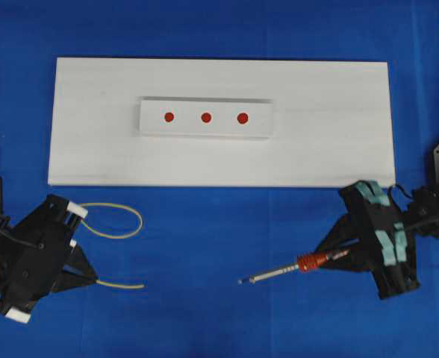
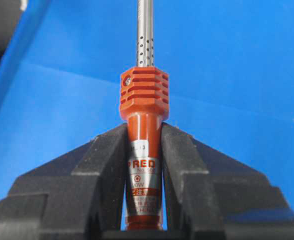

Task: Touch the tip of the soldering iron to the tip of the solder at the mark.
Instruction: 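Lift both held tools up over the red-dot strip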

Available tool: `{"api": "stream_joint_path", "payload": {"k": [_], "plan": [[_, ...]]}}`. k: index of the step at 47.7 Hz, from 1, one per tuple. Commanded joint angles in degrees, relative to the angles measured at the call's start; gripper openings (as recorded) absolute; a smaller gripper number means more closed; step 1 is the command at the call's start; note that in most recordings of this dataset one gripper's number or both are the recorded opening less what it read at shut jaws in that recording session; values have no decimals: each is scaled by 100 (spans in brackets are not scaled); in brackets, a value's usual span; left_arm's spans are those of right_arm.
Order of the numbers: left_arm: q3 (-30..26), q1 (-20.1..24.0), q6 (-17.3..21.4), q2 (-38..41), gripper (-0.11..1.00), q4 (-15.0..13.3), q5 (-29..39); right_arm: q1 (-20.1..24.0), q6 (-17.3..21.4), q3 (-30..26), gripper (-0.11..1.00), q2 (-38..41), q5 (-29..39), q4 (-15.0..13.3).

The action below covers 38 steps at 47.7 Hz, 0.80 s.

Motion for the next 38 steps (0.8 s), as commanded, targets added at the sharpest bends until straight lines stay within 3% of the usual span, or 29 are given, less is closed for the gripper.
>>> {"api": "stream_joint_path", "payload": {"k": [1, 10, 26, 38], "plan": [[-141, 123, 0, -79, 2, 18, 18, -132, 0, -158, 8, -79, 62, -70], [-202, 765, -18, -132, 2, 18, 193, -756, 0, -211, 8, -167, 369, -229], [-589, 2654, -580, 35, 2, 44, 501, -2522, -9, -475, 8, -255, 1134, -738], [-738, 3445, -598, 132, 2, 53, 606, -3507, 0, -677, 8, -255, 1310, -1063]]}}
